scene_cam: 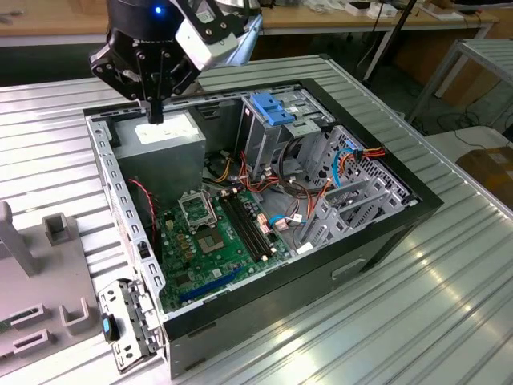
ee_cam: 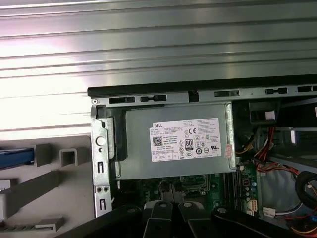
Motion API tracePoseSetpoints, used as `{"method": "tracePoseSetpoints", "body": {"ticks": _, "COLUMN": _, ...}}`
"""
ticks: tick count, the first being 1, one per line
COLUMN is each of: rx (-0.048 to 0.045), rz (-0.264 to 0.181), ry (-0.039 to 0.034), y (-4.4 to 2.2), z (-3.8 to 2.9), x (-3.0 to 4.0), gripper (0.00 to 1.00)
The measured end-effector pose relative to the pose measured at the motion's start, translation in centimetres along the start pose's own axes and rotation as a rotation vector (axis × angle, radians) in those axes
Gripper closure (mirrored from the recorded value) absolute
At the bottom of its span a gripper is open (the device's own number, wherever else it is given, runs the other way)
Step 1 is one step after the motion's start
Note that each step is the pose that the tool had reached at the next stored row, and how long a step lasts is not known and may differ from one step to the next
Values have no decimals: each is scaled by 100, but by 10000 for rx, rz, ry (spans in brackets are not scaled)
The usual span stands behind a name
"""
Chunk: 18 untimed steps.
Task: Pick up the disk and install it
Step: 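Reach for the disk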
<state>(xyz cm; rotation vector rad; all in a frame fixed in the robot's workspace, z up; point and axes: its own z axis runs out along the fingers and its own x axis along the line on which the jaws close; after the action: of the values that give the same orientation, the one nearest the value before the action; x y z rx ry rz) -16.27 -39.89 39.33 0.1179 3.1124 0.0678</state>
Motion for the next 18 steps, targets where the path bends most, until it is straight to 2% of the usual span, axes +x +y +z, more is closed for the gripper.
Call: {"method": "tracePoseSetpoints", "body": {"ticks": 18, "rx": 0, "rz": 1, "ry": 1, "y": -14, "z": -6, "x": 193, "gripper": 89}}
